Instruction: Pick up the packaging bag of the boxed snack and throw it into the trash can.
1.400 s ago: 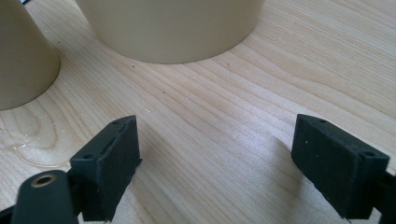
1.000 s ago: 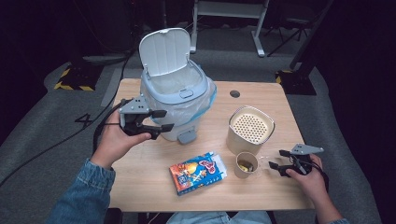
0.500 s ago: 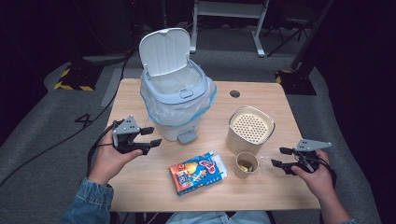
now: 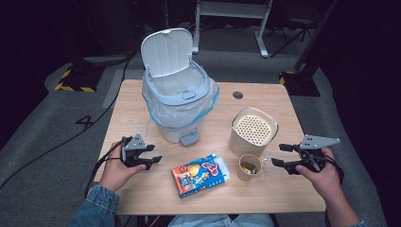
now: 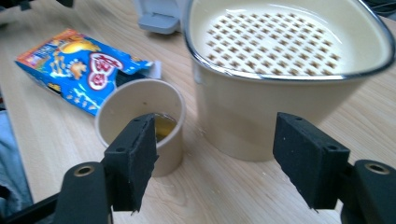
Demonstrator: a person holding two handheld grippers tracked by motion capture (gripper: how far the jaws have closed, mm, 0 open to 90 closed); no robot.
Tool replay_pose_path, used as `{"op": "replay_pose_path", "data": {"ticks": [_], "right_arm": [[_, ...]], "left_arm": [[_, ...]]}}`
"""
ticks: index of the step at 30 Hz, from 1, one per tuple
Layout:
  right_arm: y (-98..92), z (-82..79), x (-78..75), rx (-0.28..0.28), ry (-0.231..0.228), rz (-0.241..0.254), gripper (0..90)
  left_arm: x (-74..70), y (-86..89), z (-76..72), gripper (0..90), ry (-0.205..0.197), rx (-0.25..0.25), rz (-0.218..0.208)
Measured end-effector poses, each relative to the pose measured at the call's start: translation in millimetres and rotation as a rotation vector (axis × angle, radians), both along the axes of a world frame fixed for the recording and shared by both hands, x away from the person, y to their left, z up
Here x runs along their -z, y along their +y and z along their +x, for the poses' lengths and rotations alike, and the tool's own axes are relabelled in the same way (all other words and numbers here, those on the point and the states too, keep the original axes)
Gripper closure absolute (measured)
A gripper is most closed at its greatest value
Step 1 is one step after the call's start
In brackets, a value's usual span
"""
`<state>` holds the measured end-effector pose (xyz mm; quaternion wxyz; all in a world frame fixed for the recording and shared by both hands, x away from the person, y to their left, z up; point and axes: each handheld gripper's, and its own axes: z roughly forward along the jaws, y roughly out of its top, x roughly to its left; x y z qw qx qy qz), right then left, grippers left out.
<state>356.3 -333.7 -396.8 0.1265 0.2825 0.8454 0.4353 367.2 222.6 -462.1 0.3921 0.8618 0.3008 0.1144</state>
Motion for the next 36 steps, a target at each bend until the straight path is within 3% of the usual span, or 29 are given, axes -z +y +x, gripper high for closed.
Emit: {"op": "replay_pose_path", "data": {"ticks": [8, 13, 18, 22, 24, 31, 36], "right_arm": [[23.0, -4.3, -5.9, -0.072, 0.014, 0.029, 29.0], [43.1, -8.8, -7.2, -0.130, 0.022, 0.039, 28.4], [66.5, -14.4, -6.3, -0.198, 0.029, 0.045, 28.0], [86.1, -18.7, -5.4, -0.254, 0.041, 0.046, 28.0], [100.8, -21.9, -4.4, -0.291, 0.048, 0.049, 27.8], [130.9, -29.7, 5.2, -0.349, 0.055, 0.059, 27.1], [140.9, -32.6, 15.6, -0.349, 0.059, 0.049, 26.7]], "left_arm": [[18.1, 7.6, 1.6, 45.1, 0.066, -0.041, 0.015], [25.8, 9.4, 4.3, 43.1, 0.081, -0.056, 0.034], [33.3, 8.8, 5.6, 38.1, 0.074, -0.061, 0.108], [36.4, 8.5, 5.7, 34.0, 0.053, -0.056, 0.091], [41.4, 10.0, 6.2, 30.6, 0.023, -0.048, 0.054], [41.5, 10.1, 6.2, 30.3, 0.021, -0.048, 0.053], [41.6, 10.1, 6.4, 30.1, 0.019, -0.050, 0.054]]}}
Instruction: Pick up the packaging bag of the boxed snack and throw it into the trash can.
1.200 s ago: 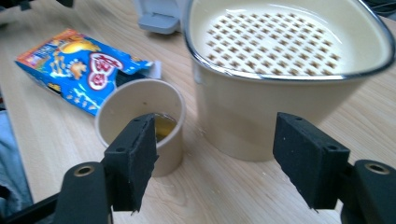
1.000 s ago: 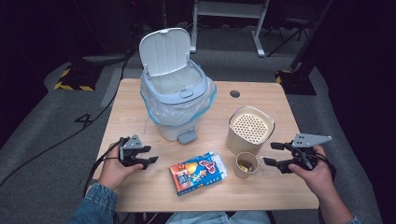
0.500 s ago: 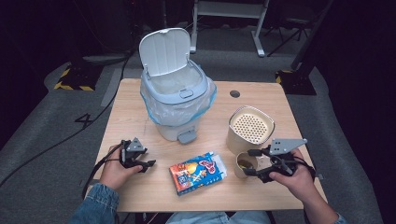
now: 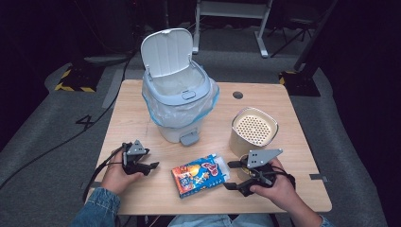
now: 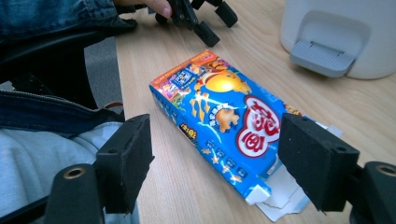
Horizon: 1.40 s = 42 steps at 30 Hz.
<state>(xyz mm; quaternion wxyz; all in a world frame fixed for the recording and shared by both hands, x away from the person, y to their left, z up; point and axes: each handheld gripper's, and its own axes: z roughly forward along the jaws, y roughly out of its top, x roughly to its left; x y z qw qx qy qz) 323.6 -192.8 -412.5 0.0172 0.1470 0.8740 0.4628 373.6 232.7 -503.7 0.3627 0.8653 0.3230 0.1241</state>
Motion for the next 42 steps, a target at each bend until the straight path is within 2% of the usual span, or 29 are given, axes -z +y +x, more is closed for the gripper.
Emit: {"op": "replay_pose_path", "data": {"ticks": [5, 8, 11, 19, 27, 33, 39, 42], "right_arm": [[7.4, -4.1, 12.3, 0.003, 0.005, -0.016, 26.7], [10.7, -6.8, 17.9, 0.005, 0.007, -0.026, 26.5], [14.3, -9.1, 24.4, 0.029, -0.003, -0.061, 26.4], [23.3, -10.9, 40.9, 0.071, 0.009, -0.099, 26.0], [35.9, -12.4, 49.5, 0.156, -0.074, -0.194, 24.4], [41.5, -11.5, 51.4, 0.161, -0.071, -0.213, 24.8], [45.2, -10.6, 54.7, 0.190, -0.056, -0.226, 26.6], [44.1, -8.2, 58.1, 0.196, -0.037, -0.237, 25.9]], "left_arm": [[0.0, -0.2, 0.5, 26.4, 0.003, -0.017, 0.008], [0.7, -1.4, 0.3, 18.2, 0.014, -0.030, 0.013], [0.6, -1.3, 0.4, 17.4, 0.013, -0.029, 0.016], [0.8, -1.6, 0.2, 17.0, 0.016, -0.029, 0.013], [0.8, -1.6, 0.2, 17.0, 0.016, -0.029, 0.013], [0.8, -1.6, 0.2, 17.0, 0.016, -0.029, 0.013], [0.8, -1.7, 0.1, 17.1, 0.015, -0.030, 0.012], [0.8, -1.7, 0.1, 17.0, 0.015, -0.030, 0.012]]}}
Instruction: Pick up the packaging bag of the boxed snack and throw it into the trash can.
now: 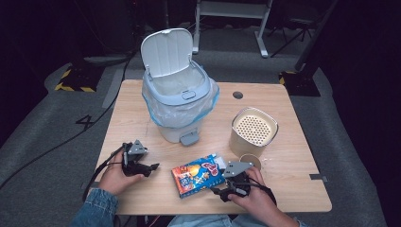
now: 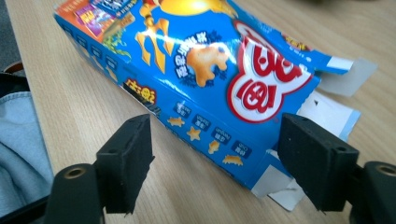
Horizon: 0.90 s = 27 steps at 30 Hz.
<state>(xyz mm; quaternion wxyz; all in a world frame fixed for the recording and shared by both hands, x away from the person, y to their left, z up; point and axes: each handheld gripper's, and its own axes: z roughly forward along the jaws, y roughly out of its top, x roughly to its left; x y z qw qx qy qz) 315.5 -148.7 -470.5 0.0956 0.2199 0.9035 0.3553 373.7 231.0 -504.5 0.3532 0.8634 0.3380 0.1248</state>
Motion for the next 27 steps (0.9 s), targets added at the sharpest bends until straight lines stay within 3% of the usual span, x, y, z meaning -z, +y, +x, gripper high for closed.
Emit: {"op": "replay_pose_path", "data": {"ticks": [11, 17, 21, 23, 27], "right_arm": [[3.0, -0.1, 10.9, 0.004, -0.019, -0.013, 18.9], [5.6, -2.4, 10.5, -0.017, 0.058, 0.074, 17.0], [10.1, -8.8, 7.7, -0.078, 0.097, 0.124, 22.7], [9.8, -10.2, 5.6, -0.084, 0.087, 0.130, 25.2], [6.7, -7.4, 5.8, -0.053, 0.056, 0.091, 25.0]], "left_arm": [[0.0, 0.0, 0.0, 17.0, 0.000, 0.000, 0.000], [-0.1, 0.1, 0.1, 17.0, 0.000, 0.001, 0.002], [-0.1, 0.1, 0.1, 17.0, 0.000, 0.001, 0.003], [-0.1, 0.2, 0.1, 17.0, 0.000, 0.002, 0.002], [-0.1, 0.2, 0.1, 17.0, 0.000, 0.001, 0.002]]}}
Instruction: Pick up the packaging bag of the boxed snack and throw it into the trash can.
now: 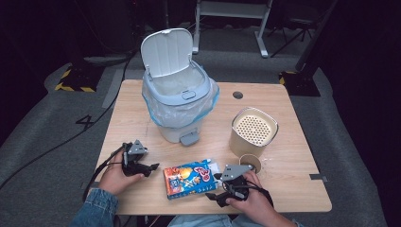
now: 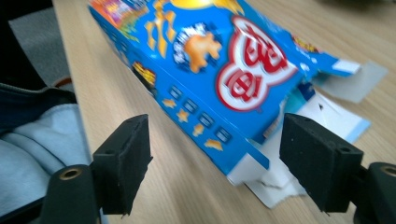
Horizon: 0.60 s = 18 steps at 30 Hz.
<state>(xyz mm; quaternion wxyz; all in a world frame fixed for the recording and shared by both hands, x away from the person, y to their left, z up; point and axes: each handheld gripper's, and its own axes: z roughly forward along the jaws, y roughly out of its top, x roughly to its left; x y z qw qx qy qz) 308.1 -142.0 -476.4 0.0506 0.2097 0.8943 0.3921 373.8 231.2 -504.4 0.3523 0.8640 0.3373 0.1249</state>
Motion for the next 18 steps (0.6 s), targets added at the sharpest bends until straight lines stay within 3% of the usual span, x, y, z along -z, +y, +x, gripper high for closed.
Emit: {"op": "replay_pose_path", "data": {"ticks": [6, 7, 8, 9, 15, 18], "right_arm": [[1.2, 4.7, 15.3, -0.003, 0.070, -0.020, 28.8], [0.5, 5.1, 16.0, -0.004, 0.061, -0.016, 36.9], [0.5, 5.1, 16.0, -0.004, 0.061, -0.016, 36.9], [-0.4, 5.8, 14.6, -0.015, 0.064, -0.019, 44.4], [-3.7, 11.3, 13.9, -0.057, 0.111, 0.015, 61.8], [-5.5, 12.2, 12.8, -0.087, 0.145, 0.054, 75.4]], "left_arm": [[0.0, 0.0, 0.0, 17.0, 0.000, 0.001, 0.000], [-0.1, 0.1, 0.1, 17.0, 0.000, 0.001, 0.001], [0.0, 0.0, 0.0, 17.0, -0.001, 0.001, 0.000], [0.0, 0.0, 0.0, 17.0, 0.000, 0.000, -0.001], [0.0, -0.1, -0.1, 17.0, 0.000, -0.001, 0.000], [-0.1, 0.0, -0.2, 17.1, 0.000, -0.001, 0.001]]}}
